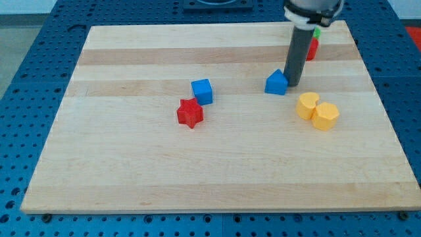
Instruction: Move the blue triangle into the red star
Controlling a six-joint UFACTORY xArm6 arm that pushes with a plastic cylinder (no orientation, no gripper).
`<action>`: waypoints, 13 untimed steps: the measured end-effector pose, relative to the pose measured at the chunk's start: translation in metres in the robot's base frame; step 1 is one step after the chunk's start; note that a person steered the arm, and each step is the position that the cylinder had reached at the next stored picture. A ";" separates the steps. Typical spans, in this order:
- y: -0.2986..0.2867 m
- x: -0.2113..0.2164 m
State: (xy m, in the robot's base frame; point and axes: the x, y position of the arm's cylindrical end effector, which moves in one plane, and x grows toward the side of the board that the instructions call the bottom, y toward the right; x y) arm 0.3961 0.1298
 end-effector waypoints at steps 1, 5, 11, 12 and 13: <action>-0.019 0.047; -0.014 -0.065; 0.006 0.021; 0.009 0.053; -0.006 0.062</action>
State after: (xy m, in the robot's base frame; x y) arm 0.4583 0.1233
